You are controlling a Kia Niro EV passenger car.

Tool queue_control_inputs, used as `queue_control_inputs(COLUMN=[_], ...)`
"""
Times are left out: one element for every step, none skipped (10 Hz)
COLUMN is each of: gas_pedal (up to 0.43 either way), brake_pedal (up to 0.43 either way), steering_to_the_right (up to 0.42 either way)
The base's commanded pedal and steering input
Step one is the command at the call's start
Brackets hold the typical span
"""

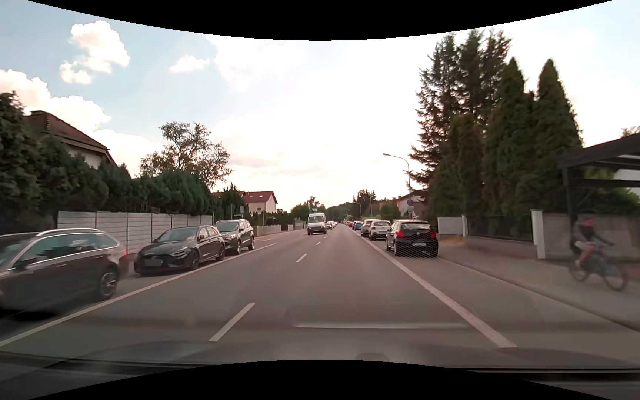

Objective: Follow the waypoints while adhering to traffic rules and regulations

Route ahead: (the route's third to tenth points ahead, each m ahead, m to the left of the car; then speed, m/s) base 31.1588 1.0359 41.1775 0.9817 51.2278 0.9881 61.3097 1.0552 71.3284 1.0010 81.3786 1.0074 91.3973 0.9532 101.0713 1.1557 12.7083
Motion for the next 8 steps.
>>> queue_control_inputs(gas_pedal=[0.047, 0.047, 0.047, 0.047, 0.047, 0.047, 0.047, 0.047], brake_pedal=[0.0, 0.0, 0.0, 0.0, 0.0, 0.0, 0.0, 0.0], steering_to_the_right=[-0.005, -0.004, -0.004, -0.004, -0.005, -0.004, -0.005, -0.005])
